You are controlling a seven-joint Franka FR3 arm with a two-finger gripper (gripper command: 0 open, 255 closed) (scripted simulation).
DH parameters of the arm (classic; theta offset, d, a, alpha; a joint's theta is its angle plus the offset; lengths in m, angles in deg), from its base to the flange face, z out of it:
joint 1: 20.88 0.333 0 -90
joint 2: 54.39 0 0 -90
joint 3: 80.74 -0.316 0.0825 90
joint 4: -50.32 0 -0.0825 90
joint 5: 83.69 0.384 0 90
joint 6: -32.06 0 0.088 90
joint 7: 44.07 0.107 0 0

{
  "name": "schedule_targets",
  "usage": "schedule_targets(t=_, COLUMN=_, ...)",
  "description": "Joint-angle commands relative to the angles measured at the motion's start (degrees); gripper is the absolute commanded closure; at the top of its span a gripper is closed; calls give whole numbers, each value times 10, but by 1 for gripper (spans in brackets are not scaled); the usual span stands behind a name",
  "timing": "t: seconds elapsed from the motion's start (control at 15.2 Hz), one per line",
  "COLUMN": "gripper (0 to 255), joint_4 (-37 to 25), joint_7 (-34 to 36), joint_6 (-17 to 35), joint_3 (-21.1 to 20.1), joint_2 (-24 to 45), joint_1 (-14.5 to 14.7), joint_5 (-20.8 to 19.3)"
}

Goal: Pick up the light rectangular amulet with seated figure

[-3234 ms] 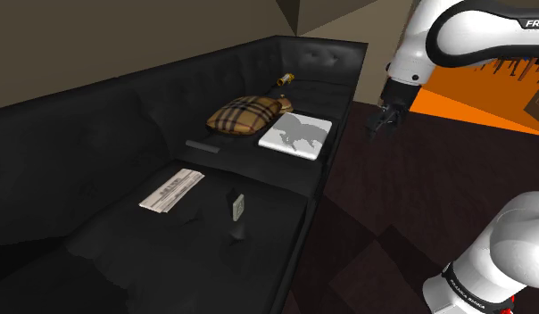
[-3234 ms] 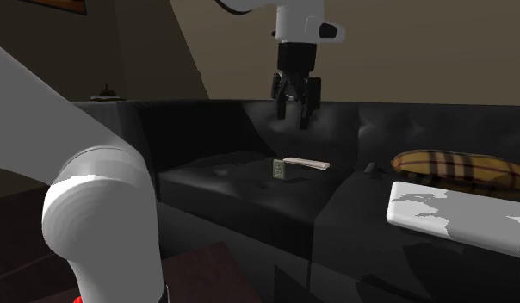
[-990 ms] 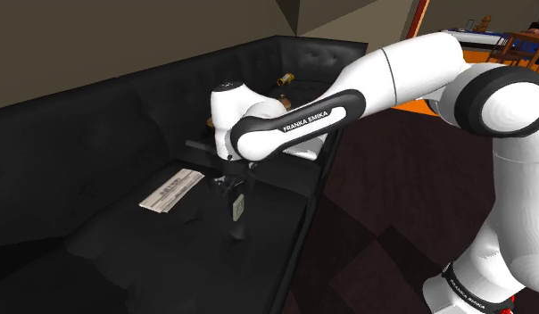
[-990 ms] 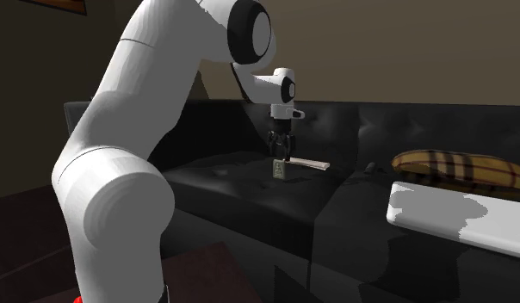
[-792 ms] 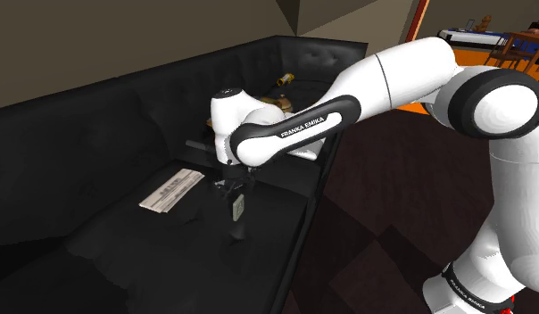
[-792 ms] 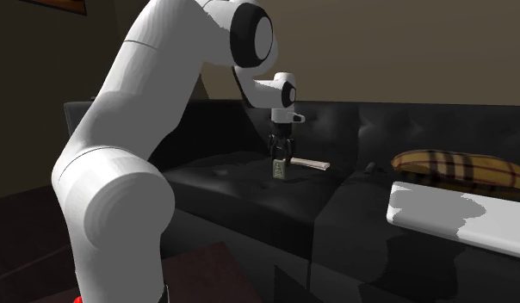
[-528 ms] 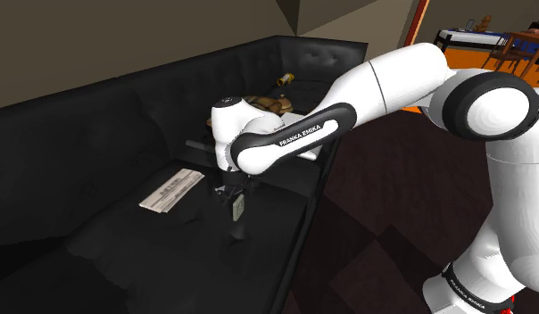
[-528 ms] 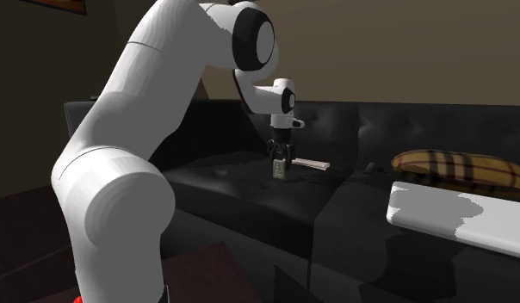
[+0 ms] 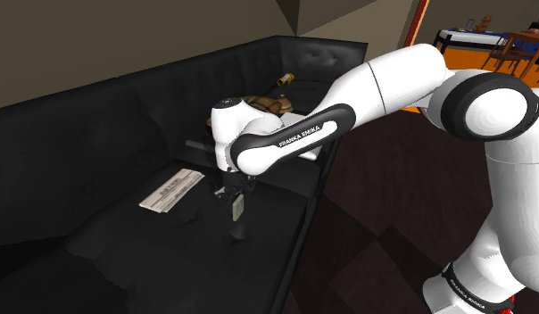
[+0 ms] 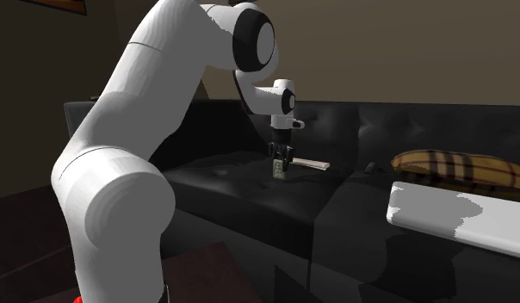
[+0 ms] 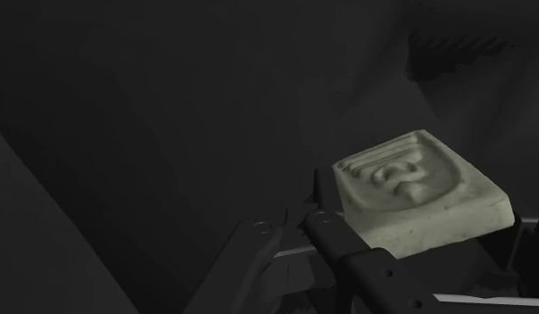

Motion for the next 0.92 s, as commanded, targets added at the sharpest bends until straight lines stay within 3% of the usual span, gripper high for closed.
schedule_targets(t=0.0, gripper=255, joint_4=0, joint_7=0, joint_6=0, joint_3=0, joint_2=1, joint_1=0, joint_5=0)
schedule_targets(t=0.86, gripper=255, joint_4=-32, joint_7=-8, joint_6=-67, joint_3=-8, joint_2=-35, joint_1=-4, joint_5=15)
